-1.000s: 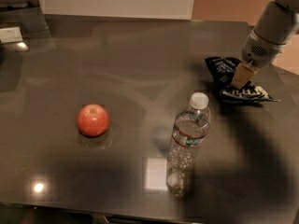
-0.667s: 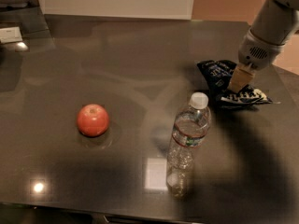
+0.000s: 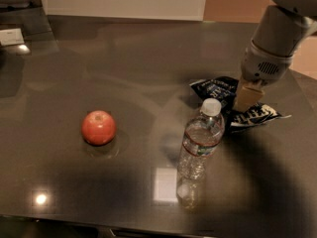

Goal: Move blue chip bag near water bottle

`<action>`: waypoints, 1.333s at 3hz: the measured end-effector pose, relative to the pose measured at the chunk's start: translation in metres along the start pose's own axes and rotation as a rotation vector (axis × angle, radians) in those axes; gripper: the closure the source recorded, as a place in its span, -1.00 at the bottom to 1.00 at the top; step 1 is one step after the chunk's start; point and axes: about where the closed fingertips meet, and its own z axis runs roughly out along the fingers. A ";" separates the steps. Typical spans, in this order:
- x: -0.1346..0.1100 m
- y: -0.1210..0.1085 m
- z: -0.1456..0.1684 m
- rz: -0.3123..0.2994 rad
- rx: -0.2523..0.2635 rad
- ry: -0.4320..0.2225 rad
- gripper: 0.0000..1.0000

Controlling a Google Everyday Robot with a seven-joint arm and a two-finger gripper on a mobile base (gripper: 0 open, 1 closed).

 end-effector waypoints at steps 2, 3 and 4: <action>-0.002 0.026 0.009 -0.123 -0.041 0.020 0.21; -0.004 0.032 0.012 -0.158 -0.060 0.016 -0.26; -0.005 0.038 0.014 -0.180 -0.077 0.012 -0.72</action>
Offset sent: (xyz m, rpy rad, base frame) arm -0.0478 0.0098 -0.0122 -0.0177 0.1043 0.1974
